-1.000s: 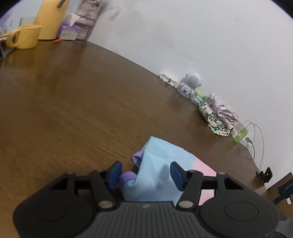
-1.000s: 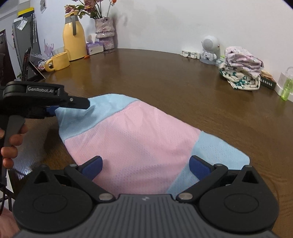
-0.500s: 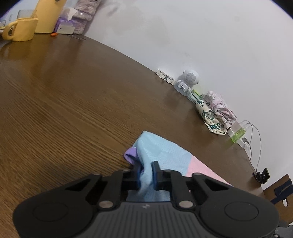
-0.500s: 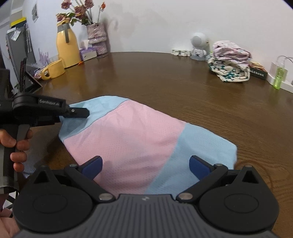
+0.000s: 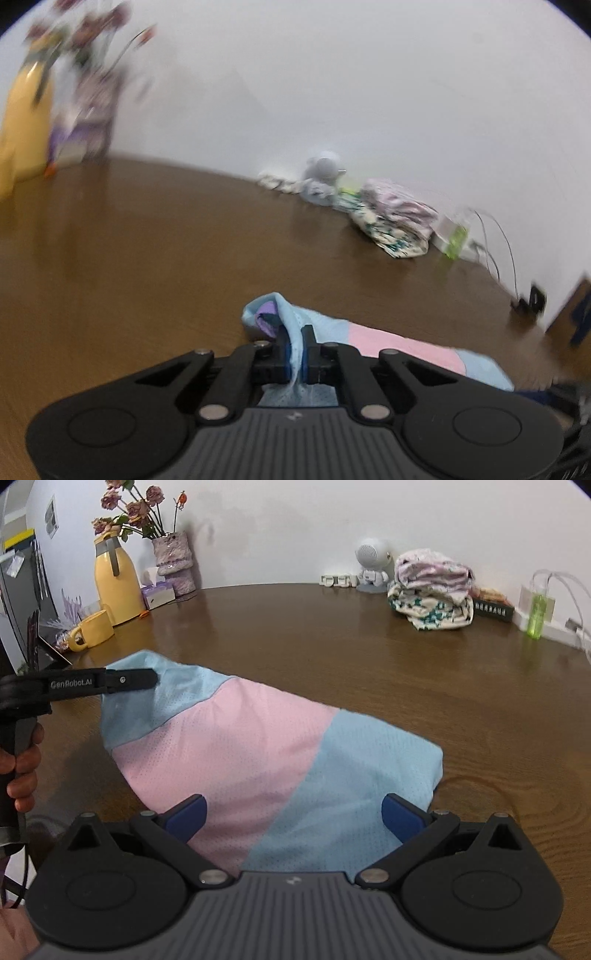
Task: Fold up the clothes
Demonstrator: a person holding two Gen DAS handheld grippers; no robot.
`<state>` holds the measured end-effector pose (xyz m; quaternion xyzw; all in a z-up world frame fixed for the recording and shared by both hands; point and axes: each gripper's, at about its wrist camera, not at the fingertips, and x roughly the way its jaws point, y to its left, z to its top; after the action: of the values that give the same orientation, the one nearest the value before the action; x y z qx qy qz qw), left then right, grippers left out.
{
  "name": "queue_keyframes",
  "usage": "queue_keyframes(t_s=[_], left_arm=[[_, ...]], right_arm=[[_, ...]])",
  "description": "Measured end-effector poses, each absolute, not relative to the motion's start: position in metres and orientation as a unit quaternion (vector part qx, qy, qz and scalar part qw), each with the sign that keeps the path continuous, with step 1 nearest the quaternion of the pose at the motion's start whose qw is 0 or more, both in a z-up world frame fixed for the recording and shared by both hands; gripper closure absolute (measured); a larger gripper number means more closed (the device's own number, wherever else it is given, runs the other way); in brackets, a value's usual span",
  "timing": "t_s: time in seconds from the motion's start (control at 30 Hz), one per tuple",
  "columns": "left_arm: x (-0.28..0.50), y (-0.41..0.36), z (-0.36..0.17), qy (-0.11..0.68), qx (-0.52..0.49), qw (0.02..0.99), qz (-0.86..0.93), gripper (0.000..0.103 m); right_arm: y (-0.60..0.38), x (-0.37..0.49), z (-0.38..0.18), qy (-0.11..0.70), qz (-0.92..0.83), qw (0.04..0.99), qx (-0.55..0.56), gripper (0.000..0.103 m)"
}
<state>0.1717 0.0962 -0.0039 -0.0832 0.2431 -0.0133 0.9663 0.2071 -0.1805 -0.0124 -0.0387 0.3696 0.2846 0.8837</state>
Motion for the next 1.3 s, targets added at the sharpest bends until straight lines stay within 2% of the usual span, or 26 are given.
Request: queue_keyframes(t_s=[0.17, 0.27, 0.4, 0.53, 0.57, 0.6, 0.67, 0.7, 0.97, 1.03, 1.07, 1.1, 1.3], left_arm=[[0.168, 0.034, 0.001, 0.22, 0.112, 0.966, -0.071, 0.099], [0.167, 0.004, -0.007, 0.227, 0.183, 0.95, -0.109, 0.099], [0.17, 0.003, -0.01, 0.241, 0.154, 0.952, -0.111, 0.097], [0.175, 0.038, -0.005, 0.254, 0.081, 0.962, -0.06, 0.089], [0.175, 0.047, -0.005, 0.259, 0.065, 0.963, -0.045, 0.077], [0.175, 0.057, -0.006, 0.265, 0.046, 0.963, -0.029, 0.06], [0.175, 0.077, -0.008, 0.277, 0.001, 0.961, 0.0, 0.038], [0.175, 0.086, -0.009, 0.284, -0.02, 0.959, 0.013, 0.035], [0.197, 0.132, -0.02, 0.328, -0.162, 0.931, 0.01, 0.036], [0.202, 0.132, -0.022, 0.327, -0.168, 0.93, 0.01, 0.047], [0.204, 0.132, -0.022, 0.33, -0.174, 0.928, 0.007, 0.081], [0.205, 0.134, -0.025, 0.338, -0.191, 0.922, 0.0, 0.094], [0.198, 0.13, -0.022, 0.311, -0.191, 0.931, -0.006, 0.096]], right_arm=[[-0.183, 0.207, -0.017, 0.373, 0.288, 0.881, -0.03, 0.001], [-0.185, 0.206, -0.017, 0.372, 0.291, 0.881, -0.025, 0.001], [-0.19, 0.205, -0.016, 0.371, 0.295, 0.88, -0.017, 0.0], [-0.191, 0.207, -0.014, 0.371, 0.297, 0.879, -0.017, 0.0], [-0.19, 0.207, -0.014, 0.371, 0.298, 0.879, -0.019, 0.0], [-0.189, 0.208, -0.014, 0.371, 0.297, 0.879, -0.02, 0.0], [-0.187, 0.208, -0.015, 0.372, 0.296, 0.879, -0.022, 0.0], [-0.186, 0.208, -0.016, 0.373, 0.294, 0.88, -0.023, 0.0], [-0.183, 0.208, -0.017, 0.376, 0.287, 0.881, -0.03, 0.001], [-0.183, 0.207, -0.018, 0.376, 0.286, 0.881, -0.031, 0.001], [-0.183, 0.207, -0.017, 0.377, 0.285, 0.881, -0.031, 0.001], [-0.183, 0.207, -0.017, 0.377, 0.285, 0.881, -0.031, 0.001], [-0.182, 0.205, -0.018, 0.375, 0.284, 0.882, -0.035, 0.001]])
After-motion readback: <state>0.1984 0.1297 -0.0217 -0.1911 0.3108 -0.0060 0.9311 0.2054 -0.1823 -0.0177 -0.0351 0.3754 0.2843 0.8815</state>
